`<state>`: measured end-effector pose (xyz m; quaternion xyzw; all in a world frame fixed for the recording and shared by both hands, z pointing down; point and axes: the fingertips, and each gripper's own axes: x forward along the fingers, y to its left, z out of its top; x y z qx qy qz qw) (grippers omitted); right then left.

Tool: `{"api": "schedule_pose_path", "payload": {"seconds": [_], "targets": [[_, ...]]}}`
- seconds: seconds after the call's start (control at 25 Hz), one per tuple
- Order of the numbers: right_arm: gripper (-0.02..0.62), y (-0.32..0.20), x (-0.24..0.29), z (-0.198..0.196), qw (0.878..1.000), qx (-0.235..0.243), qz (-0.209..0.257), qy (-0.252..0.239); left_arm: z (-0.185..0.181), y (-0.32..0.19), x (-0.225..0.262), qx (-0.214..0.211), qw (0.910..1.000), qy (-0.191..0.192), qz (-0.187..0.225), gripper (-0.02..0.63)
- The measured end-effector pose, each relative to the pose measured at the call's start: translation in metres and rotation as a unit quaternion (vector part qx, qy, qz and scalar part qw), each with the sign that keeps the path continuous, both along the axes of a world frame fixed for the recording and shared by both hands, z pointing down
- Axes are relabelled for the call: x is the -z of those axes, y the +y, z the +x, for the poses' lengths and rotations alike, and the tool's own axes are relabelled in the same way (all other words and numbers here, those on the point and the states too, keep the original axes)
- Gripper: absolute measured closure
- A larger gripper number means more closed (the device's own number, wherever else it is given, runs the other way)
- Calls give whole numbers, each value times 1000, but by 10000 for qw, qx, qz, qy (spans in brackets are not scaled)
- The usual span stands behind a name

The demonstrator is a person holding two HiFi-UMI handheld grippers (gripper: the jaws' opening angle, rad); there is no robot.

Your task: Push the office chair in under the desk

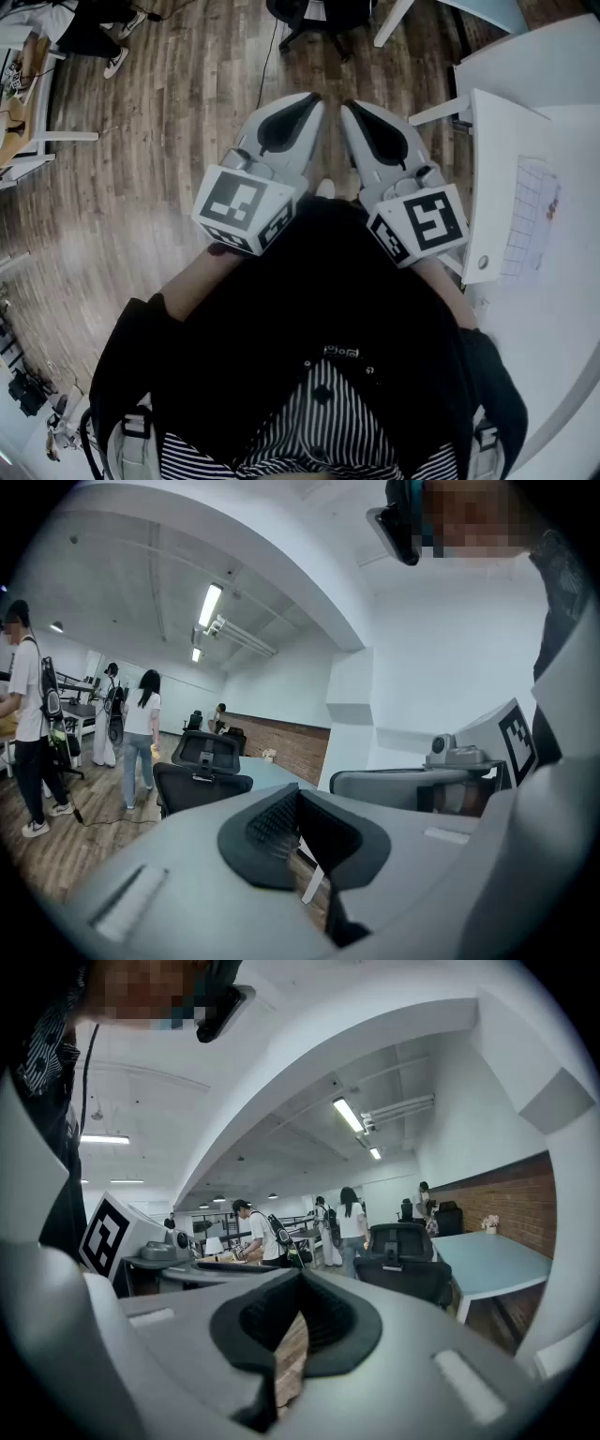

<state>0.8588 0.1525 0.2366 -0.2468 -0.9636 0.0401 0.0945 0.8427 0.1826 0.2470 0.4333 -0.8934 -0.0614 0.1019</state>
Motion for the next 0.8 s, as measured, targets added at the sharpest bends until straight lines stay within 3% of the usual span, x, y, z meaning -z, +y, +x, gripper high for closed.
{"api": "schedule_pose_path", "payload": {"seconds": [0.2,0.4,0.6,0.8], "targets": [[595,-3,4,-5,10000,14,-84,-22,-6,0,1,28,10000,-48,5,618],[595,2,-14,0,9975,509,-247,414,1,-15,-8,-373,9993,36,-86,618],[595,-12,-15,-4,9964,634,-343,448,4,-30,-8,-458,9988,32,-165,618],[595,-21,-23,0,9912,1076,-289,709,-1,-46,-11,-534,9981,86,-292,618]]}}
